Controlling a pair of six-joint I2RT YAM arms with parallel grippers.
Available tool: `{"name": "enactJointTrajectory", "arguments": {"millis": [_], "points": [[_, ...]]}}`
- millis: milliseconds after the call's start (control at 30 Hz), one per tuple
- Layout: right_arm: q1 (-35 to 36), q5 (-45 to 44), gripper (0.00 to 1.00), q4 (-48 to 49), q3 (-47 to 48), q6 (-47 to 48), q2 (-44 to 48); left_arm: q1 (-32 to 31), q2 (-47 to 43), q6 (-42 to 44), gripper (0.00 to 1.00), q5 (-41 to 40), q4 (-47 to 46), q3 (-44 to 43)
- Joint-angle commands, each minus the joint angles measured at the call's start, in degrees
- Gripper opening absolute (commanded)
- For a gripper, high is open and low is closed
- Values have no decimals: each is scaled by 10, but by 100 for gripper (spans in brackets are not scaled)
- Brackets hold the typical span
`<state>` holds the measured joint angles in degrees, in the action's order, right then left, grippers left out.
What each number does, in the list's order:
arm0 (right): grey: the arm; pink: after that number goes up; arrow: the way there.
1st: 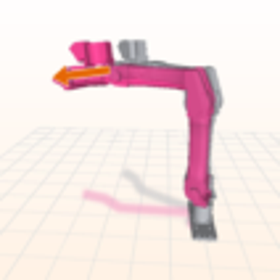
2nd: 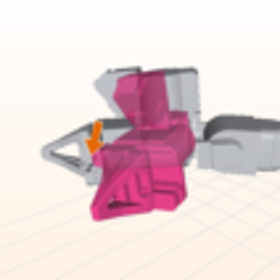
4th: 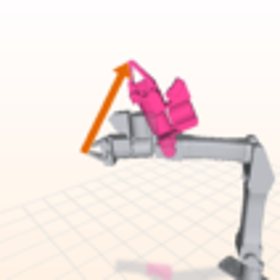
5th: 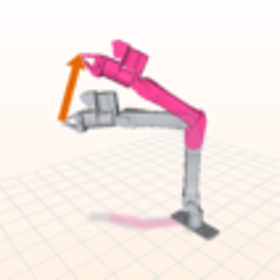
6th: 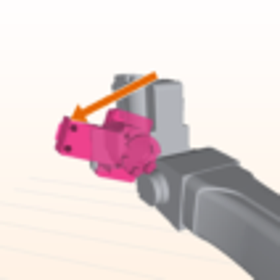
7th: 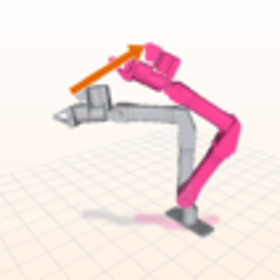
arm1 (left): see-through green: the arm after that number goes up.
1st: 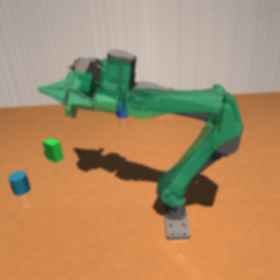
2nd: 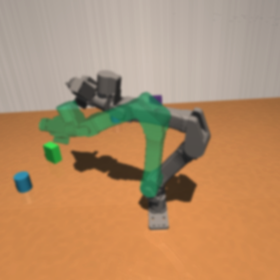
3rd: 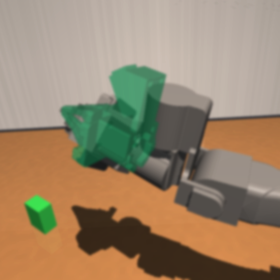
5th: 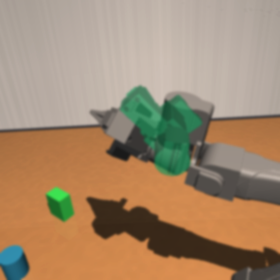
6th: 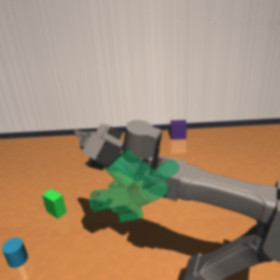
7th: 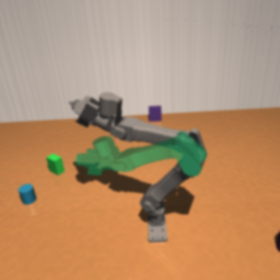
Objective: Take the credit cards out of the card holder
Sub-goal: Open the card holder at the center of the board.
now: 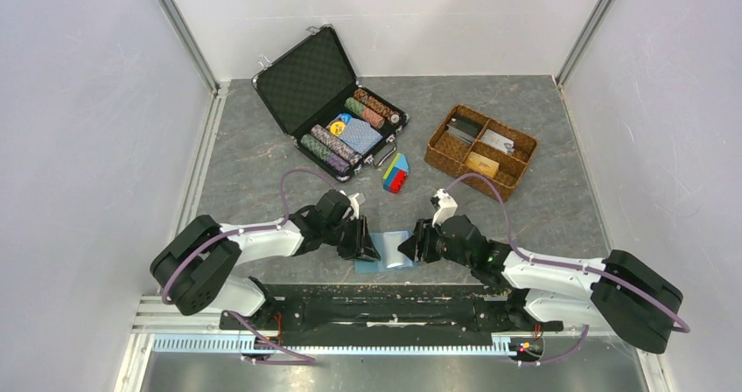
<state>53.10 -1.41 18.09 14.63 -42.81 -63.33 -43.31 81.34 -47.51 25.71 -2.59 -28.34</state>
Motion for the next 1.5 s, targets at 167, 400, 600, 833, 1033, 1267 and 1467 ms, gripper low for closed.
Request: {"name": "enactJointTrajectory", "arguments": {"millis": [167, 400, 600, 833, 1033, 1267, 1467], "points": [[10, 11, 46, 28, 30, -1, -33, -1, -52, 34, 35, -59, 107, -49], [14, 6, 46, 27, 34, -5, -59, -1, -39, 38, 34, -68, 100, -30], [17, 10, 46, 29, 34, -13, -70, -1, -29, 24, 33, -58, 65, -1], [17, 12, 50, 43, 37, -33, -81, -1, -25, 22, 32, -57, 56, 8], [17, 54, 51, 100, 28, -57, -94, -1, -25, 19, 32, -53, 49, 13], [17, 76, 50, 151, 26, -71, -106, -1, -29, 16, 32, -51, 44, 16], [19, 97, 50, 191, 28, -72, -116, -1, -35, 14, 32, -49, 43, 17]]}}
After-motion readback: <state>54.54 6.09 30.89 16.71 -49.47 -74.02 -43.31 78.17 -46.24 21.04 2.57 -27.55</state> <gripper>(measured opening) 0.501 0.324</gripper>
